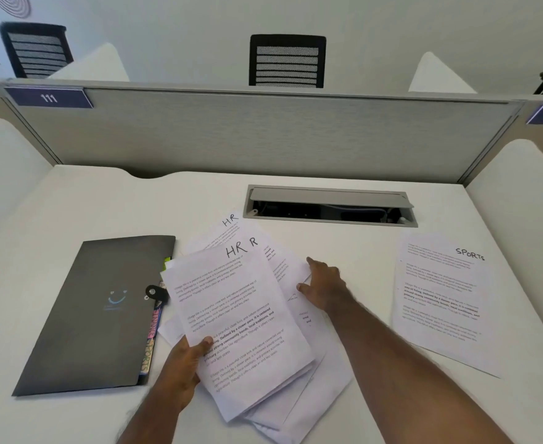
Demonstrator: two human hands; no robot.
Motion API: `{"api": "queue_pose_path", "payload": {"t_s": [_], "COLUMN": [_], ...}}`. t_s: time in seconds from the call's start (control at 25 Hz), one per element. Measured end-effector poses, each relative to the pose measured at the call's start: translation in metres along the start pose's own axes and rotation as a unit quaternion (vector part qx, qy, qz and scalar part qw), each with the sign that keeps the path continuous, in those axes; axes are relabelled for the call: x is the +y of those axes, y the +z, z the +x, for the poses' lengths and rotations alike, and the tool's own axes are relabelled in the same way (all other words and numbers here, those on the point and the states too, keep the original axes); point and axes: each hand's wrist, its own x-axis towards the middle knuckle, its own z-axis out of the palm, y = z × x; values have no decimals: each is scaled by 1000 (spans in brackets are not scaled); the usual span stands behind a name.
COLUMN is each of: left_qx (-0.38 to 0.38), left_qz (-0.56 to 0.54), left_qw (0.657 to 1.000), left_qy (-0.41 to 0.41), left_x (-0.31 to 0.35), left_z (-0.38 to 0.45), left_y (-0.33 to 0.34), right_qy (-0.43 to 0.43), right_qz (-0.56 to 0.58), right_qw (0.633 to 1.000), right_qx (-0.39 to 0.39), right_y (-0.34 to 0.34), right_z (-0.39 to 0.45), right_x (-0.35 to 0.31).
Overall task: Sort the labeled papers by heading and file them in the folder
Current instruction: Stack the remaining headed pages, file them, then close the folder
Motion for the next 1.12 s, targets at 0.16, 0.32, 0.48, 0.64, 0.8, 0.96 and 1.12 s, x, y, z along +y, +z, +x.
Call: {"api": "queue_pose_path", "payload": {"t_s": [0.16, 0.32, 0.48, 0.64, 0.8, 0.96, 1.12], "left_qx": [18, 25, 21, 12, 7, 9, 9], "left_qz": [10, 9, 11, 14, 17, 24, 27], "left_qw": [1000, 1000, 1000, 1000, 1000, 1000, 1000], "left_qy": [-7, -14, -11, -5, -3, -7, -8], "left_x": [-6, -8, -8, -8, -7, -6, -6], "left_z": [4, 7, 6, 5, 4, 2, 2], "left_y": [2, 3, 3, 2, 5, 6, 6], "right_qy": [22, 14, -7, 2, 41, 68, 95], "right_qz": [-3, -35, -96, -82, -45, 9, 95], "right_qw": [1000, 999, 995, 994, 996, 997, 991], "right_qx": [4, 3, 36, 76, 72, 28, 23], "right_y": [1, 3, 24, 32, 25, 19, 15], "right_z": [12, 15, 7, 8, 13, 20, 26], "right_x": [-13, -20, -28, -35, -36, -31, -29]}}
